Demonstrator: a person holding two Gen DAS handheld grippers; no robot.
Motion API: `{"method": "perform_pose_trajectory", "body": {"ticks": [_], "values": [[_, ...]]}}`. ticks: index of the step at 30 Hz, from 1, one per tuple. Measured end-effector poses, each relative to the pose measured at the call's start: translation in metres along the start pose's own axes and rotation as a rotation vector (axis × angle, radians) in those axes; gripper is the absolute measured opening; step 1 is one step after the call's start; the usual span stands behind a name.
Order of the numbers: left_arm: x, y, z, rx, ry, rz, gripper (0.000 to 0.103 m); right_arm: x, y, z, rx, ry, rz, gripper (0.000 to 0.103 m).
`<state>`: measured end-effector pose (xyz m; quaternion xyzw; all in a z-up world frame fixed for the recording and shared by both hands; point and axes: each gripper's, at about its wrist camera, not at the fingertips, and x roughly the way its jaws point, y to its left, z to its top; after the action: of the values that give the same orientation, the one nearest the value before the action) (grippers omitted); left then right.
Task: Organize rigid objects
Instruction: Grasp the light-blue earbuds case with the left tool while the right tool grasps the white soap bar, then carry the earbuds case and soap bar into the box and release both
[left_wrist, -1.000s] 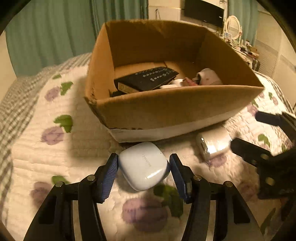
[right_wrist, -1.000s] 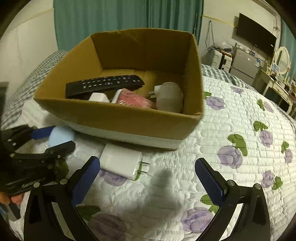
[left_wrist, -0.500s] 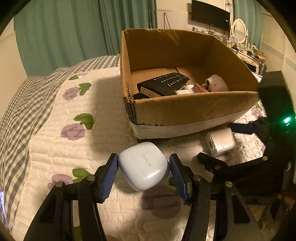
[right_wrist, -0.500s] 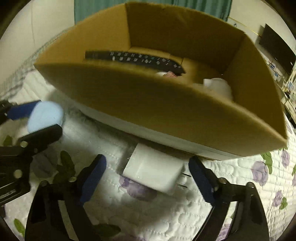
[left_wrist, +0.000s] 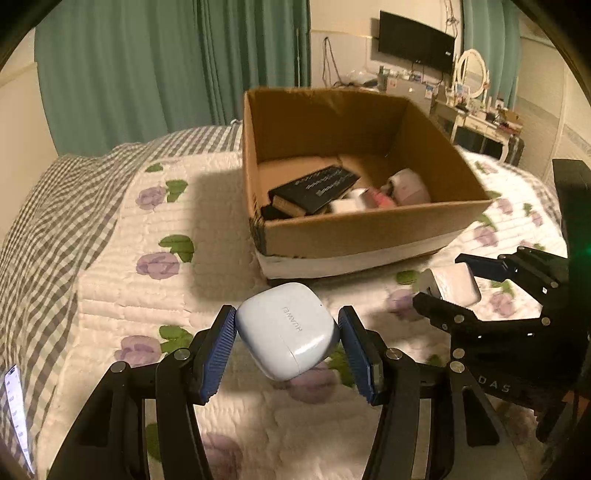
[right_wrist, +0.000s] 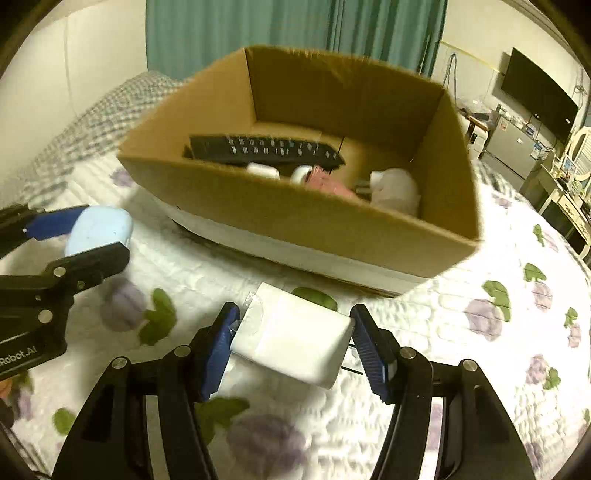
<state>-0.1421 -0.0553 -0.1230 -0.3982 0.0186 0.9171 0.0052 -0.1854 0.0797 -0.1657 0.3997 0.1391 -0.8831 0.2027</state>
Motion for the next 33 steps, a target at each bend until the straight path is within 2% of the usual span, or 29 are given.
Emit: {"method": "perform_pose_trajectory", "body": {"ticks": [9, 16, 23, 29, 33], "values": [[-0.047, -0.013, 0.020, 0.018, -0.078, -0.018, 0.058, -0.077, 0.000, 0.022, 0.009, -0.135, -0.001, 0.062], [-0.057, -0.023, 0.068, 0.050, -0.162, -0.037, 0.058, -0.111, -0.017, 0.055, -0.011, -0.237, -0.022, 0.062], [-0.022, -0.028, 0.113, 0.077, -0.176, -0.035, 0.058, -0.099, -0.044, 0.094, -0.004, -0.280, -0.024, 0.062], [0.032, -0.030, 0.140, 0.102, -0.136, -0.035, 0.058, -0.066, -0.061, 0.125, 0.001, -0.290, -0.021, 0.062], [0.067, -0.030, 0.146, 0.119, -0.088, -0.029, 0.058, -0.042, -0.065, 0.129, 0.008, -0.278, -0.003, 0.062]]}}
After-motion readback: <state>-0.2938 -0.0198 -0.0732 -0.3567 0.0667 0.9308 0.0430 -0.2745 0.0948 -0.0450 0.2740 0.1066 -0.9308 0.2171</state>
